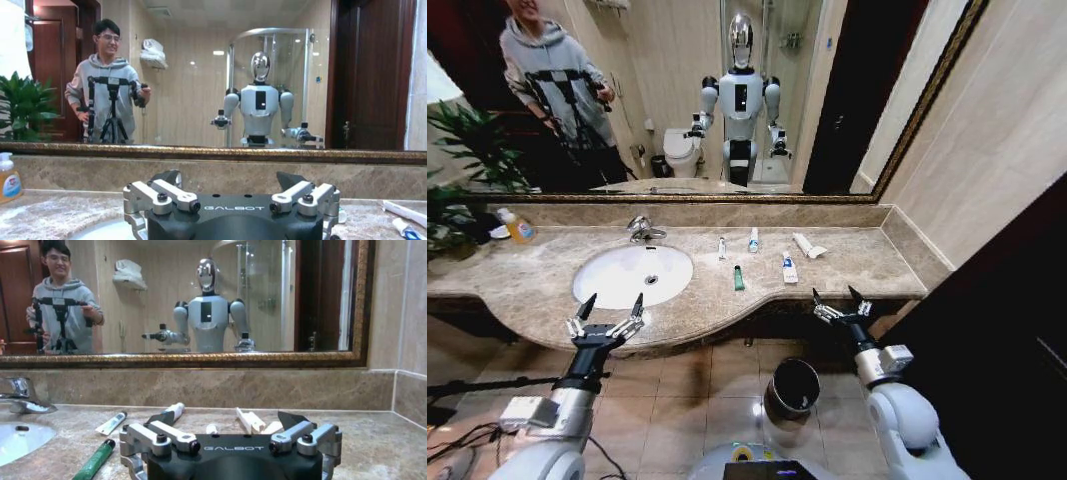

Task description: Pick up the trash from the sink and place it in the trash bin.

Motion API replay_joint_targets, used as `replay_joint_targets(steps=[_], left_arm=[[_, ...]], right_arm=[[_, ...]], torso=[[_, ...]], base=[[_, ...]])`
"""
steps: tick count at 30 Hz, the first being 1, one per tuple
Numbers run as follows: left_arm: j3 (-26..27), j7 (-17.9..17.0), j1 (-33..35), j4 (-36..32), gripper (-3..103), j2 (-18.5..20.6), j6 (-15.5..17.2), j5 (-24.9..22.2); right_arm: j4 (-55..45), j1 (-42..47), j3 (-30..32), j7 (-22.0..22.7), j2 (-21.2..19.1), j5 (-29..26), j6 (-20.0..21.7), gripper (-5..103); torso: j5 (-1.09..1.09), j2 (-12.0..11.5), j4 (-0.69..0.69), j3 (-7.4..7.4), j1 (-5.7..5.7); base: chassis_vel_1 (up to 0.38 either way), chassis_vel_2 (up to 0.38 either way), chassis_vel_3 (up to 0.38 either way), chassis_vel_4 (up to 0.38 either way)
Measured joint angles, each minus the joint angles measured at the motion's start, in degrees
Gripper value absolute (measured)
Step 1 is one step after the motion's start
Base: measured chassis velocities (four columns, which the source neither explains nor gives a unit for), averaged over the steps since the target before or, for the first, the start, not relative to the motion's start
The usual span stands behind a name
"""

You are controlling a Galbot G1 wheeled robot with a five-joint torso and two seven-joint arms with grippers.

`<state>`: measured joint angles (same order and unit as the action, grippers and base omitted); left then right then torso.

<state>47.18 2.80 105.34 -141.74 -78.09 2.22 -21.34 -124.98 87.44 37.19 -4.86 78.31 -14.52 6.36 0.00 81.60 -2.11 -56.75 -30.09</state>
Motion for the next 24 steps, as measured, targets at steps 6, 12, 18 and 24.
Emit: replay_joint_targets(steps=[6,12,18,24], left_arm=[[0.0,0.0,0.0,0.0,100,0.0,0.0,0.0],[0.0,0.0,0.0,0.0,100,0.0,0.0,0.0],[0.0,0.0,0.0,0.0,100,0.0,0.0,0.0],[0.0,0.0,0.0,0.0,100,0.0,0.0,0.0]], right_arm=[[2.7,-2.5,-0.6,0.0,-2.0,-0.6,0.6,100],[7.0,-7.5,-1.8,0.6,-4.9,-1.9,1.7,100],[15.0,-17.2,-5.7,2.2,-9.0,-2.9,3.1,100],[27.1,-29.3,-11.7,4.7,-9.8,-4.0,3.8,100]], torso=[[0.0,0.0,0.01,0.0,0.0],[0.0,0.0,0.01,0.0,0.0],[0.01,0.0,0.01,-0.01,0.0],[0.0,0.0,-0.01,-0.01,-0.01]], base=[[0.0,0.0,0.0,0.0],[0.0,0.0,0.0,0.0],[0.0,0.0,0.0,0.0],[0.0,0.0,0.0,0.0]])
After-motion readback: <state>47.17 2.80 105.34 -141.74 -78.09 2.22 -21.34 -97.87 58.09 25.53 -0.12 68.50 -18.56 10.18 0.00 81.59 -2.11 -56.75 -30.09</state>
